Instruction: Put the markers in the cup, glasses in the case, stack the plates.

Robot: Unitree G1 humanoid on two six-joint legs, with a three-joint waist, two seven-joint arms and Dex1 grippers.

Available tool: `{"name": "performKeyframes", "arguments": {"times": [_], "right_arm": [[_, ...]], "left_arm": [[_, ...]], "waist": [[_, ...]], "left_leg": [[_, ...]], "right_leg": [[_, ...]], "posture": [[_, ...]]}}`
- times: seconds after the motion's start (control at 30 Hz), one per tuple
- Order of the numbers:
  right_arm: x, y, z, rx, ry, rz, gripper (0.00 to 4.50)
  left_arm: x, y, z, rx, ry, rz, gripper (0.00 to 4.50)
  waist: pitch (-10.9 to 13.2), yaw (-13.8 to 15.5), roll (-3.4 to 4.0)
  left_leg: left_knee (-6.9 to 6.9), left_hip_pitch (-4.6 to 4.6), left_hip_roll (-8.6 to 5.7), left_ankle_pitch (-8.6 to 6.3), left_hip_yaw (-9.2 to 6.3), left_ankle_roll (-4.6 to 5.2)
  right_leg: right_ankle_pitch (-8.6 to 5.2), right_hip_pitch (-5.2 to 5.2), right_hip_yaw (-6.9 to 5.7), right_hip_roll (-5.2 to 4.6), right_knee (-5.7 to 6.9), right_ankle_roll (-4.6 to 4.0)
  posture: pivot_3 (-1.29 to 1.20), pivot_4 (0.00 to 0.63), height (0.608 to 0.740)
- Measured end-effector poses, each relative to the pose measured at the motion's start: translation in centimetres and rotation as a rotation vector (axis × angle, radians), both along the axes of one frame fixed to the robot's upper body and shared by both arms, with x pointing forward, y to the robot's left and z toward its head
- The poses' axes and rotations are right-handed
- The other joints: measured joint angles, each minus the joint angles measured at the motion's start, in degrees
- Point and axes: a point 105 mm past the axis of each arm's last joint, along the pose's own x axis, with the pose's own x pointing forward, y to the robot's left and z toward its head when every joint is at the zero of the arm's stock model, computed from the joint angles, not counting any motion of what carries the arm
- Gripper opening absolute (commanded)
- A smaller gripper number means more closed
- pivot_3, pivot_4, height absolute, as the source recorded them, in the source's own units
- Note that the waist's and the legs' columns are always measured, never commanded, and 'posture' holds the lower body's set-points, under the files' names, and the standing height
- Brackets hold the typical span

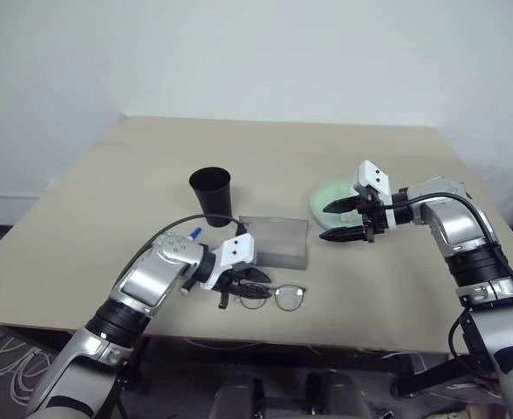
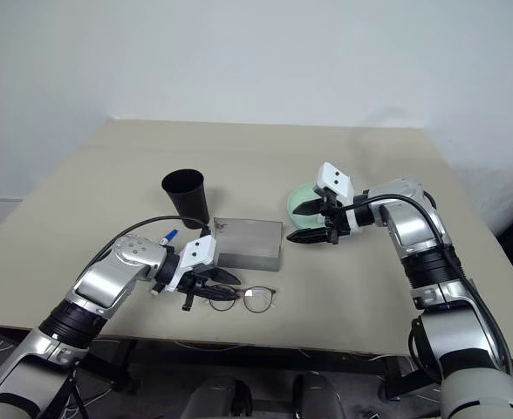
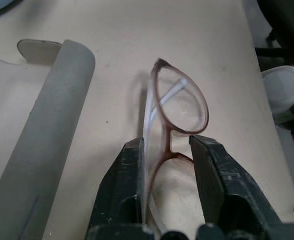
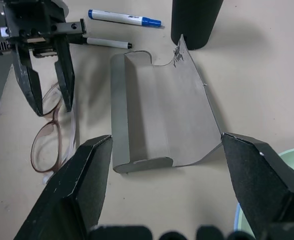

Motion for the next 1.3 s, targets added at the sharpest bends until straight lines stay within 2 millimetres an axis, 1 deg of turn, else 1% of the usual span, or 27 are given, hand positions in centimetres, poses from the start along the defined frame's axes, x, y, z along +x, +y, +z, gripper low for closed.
{"name": "performKeyframes", "arguments": {"times": [0.43,0.53,0.6,1.03,1.1,1.3], "right_arm": [[-0.1,0.2,0.1,0.006,-0.003,0.006,3.77],[-0.1,0.2,0.1,0.006,-0.004,0.003,3.77],[0.0,0.2,0.1,0.006,-0.005,0.001,3.77],[0.0,0.2,0.1,0.005,-0.008,0.004,3.77],[-0.1,0.2,0.1,0.004,-0.01,0.006,3.77],[-0.1,0.3,0.0,0.002,-0.013,0.012,3.77]], "left_arm": [[-0.1,-0.1,-0.1,0.003,0.001,-0.006,1.35],[-0.1,-0.2,-0.1,0.001,0.0,-0.009,0.75],[-0.1,-0.3,-0.1,0.001,-0.003,-0.014,0.05],[-0.2,-0.5,-0.1,-0.001,-0.002,-0.023,0.02],[-0.1,-0.6,0.2,-0.007,-0.005,-0.028,0.02],[1.0,-0.5,3.7,-0.048,-0.072,-0.061,0.02]], "waist": [[0.0,0.0,0.0],[0.0,0.0,0.0],[0.0,0.0,0.0],[0.0,0.0,0.0],[0.0,0.0,0.0],[0.0,0.0,0.0]], "left_leg": [[0.02,0.0,0.0,0.0,-0.01,0.0],[0.02,0.0,0.0,0.0,0.0,0.0],[0.02,0.0,0.0,0.0,-0.01,0.0],[0.03,0.0,0.0,0.0,-0.01,0.01],[0.03,-0.01,0.0,0.0,-0.01,0.01],[0.05,-0.01,0.0,-0.01,-0.01,0.02]], "right_leg": [[0.0,0.01,0.0,0.0,0.01,0.0],[0.0,0.01,0.0,0.0,0.0,0.0],[0.0,0.01,0.0,0.0,0.0,0.0],[0.0,0.02,0.0,0.0,0.0,0.0],[0.0,0.02,0.0,0.0,0.0,0.0],[0.0,0.02,-0.01,0.01,0.0,0.0]], "posture": [[0.0,0.0,0.727],[0.0,0.0,0.727],[0.0,0.0,0.727],[0.0,0.0,0.727],[0.0,0.0,0.727],[0.0,0.0,0.727]]}}
